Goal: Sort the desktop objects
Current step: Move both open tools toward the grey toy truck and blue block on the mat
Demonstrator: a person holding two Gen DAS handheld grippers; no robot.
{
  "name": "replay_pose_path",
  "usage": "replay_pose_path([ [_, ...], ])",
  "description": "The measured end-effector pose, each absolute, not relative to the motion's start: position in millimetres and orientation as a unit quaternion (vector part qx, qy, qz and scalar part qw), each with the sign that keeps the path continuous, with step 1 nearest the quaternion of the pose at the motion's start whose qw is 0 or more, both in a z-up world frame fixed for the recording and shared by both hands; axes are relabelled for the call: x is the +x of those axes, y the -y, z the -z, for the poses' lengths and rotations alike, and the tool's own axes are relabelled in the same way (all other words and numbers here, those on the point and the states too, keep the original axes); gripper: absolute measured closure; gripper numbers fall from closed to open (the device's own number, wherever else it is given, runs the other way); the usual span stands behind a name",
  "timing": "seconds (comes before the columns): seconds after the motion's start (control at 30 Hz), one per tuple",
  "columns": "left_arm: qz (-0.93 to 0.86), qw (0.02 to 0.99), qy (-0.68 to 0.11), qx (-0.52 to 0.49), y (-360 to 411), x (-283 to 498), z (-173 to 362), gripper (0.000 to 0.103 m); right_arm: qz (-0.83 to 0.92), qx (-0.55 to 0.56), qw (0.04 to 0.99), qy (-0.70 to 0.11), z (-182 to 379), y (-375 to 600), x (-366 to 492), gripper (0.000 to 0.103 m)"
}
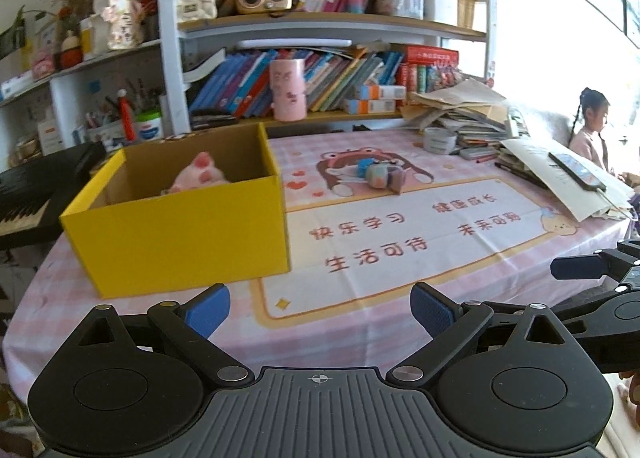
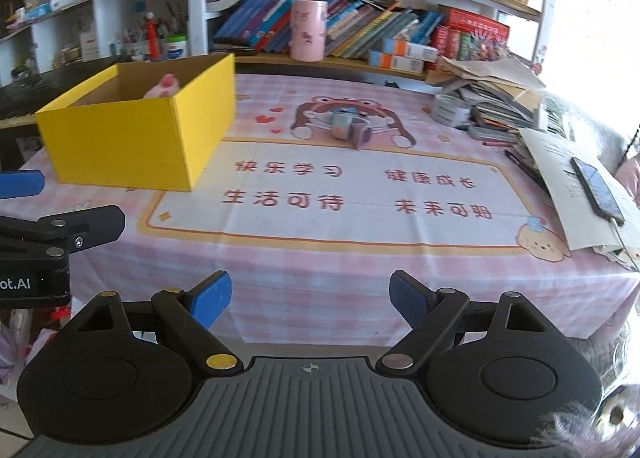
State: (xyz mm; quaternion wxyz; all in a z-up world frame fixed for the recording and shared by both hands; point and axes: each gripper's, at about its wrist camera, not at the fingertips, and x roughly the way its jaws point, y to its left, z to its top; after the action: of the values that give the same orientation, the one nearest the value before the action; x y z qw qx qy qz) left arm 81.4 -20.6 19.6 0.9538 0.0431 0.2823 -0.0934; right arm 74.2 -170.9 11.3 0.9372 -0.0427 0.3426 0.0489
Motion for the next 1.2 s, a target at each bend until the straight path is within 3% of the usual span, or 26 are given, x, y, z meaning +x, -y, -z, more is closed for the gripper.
replay_pose_path([
  [1.2, 0.084, 0.951, -0.285, 0.080, 120.4, 191.1, -21.3, 0.004, -0.053, 0.001, 0.935, -0.350, -12.3, 274.6, 190.3, 0.018],
])
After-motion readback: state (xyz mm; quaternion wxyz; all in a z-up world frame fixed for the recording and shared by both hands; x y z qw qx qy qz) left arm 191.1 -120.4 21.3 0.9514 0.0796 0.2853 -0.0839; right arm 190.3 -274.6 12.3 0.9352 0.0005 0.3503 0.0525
